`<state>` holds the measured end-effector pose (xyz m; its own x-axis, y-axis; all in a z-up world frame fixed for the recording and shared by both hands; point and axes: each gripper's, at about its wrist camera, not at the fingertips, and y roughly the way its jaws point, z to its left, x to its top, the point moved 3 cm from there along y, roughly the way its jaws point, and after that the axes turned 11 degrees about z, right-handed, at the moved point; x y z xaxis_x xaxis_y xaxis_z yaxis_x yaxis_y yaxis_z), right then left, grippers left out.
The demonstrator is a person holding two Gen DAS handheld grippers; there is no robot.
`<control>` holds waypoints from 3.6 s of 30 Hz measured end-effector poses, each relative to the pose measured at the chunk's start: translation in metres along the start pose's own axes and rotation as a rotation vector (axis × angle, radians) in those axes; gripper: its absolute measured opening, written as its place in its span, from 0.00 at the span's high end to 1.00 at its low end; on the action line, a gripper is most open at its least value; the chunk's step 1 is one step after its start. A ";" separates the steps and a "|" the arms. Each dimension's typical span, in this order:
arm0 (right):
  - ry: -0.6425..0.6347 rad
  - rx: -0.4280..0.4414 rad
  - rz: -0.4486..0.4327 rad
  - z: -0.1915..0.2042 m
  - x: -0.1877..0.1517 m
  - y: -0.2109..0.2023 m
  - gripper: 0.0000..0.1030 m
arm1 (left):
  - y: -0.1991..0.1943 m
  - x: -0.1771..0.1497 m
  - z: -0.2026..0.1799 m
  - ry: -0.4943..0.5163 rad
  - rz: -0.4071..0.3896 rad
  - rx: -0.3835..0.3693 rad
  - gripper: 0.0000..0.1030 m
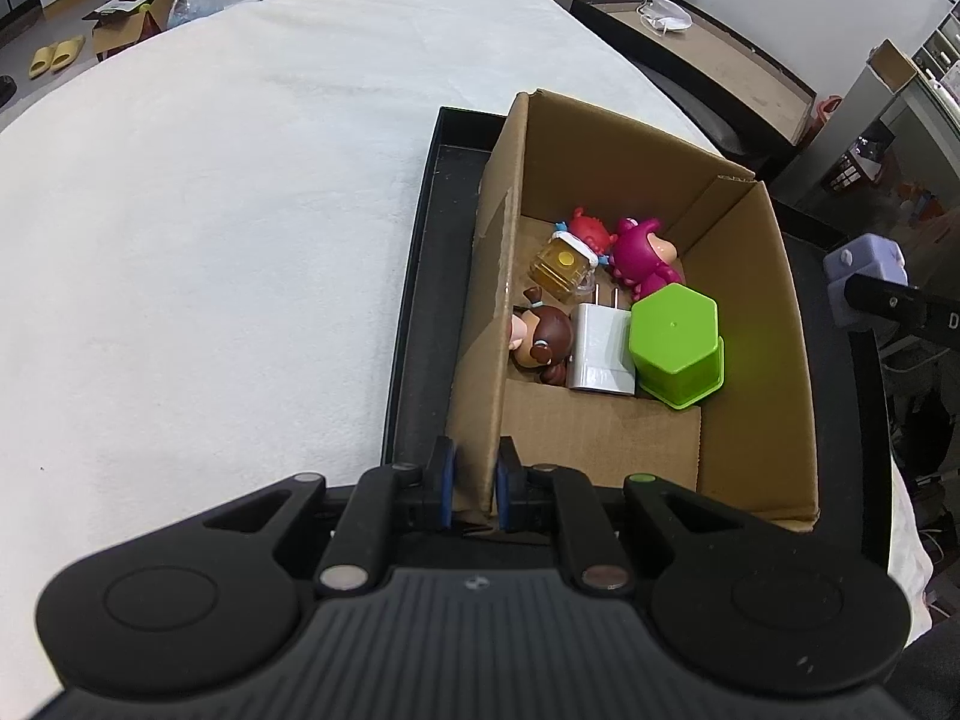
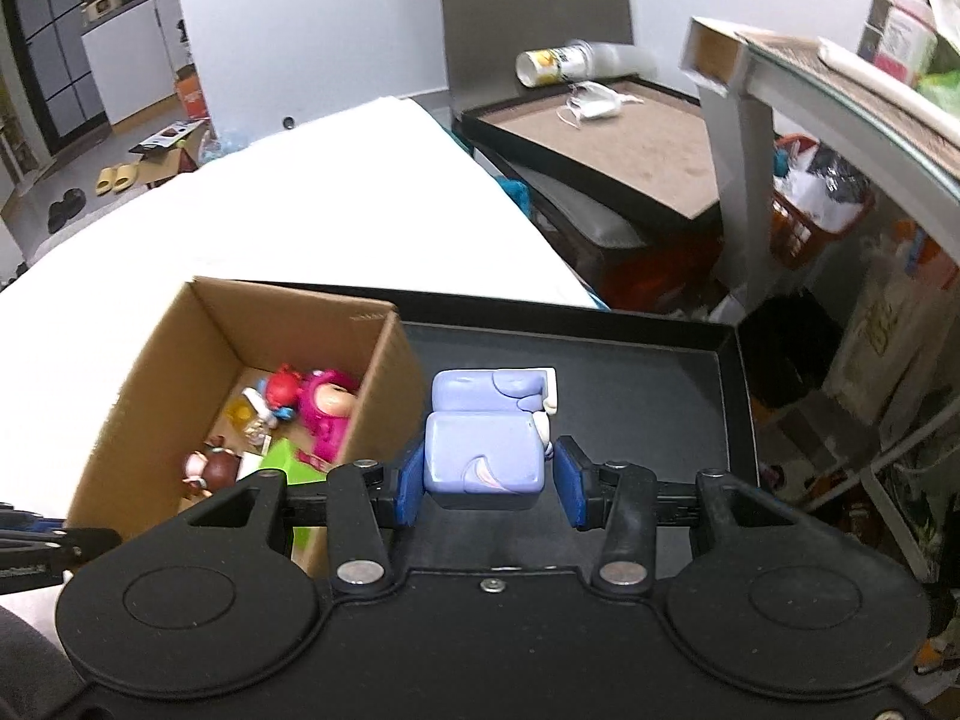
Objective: Organize rigid objects
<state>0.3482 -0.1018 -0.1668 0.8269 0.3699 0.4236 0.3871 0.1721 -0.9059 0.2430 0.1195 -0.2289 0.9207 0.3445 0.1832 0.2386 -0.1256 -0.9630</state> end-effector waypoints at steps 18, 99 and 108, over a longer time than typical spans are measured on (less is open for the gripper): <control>-0.070 0.042 -0.038 0.046 0.021 -0.006 0.58 | -0.001 0.000 0.002 -0.006 0.001 -0.019 0.87; 0.223 0.036 -0.126 0.006 -0.082 -0.150 0.00 | -0.155 -0.083 -0.054 0.224 -0.256 -0.040 0.17; 0.223 0.048 -0.163 0.015 -0.099 -0.186 0.00 | -0.189 -0.106 -0.056 0.245 -0.316 -0.039 0.14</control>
<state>0.1883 -0.1572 -0.0401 0.8265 0.1247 0.5490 0.5074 0.2576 -0.8223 0.1179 0.0545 -0.0549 0.8455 0.1405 0.5151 0.5287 -0.0856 -0.8445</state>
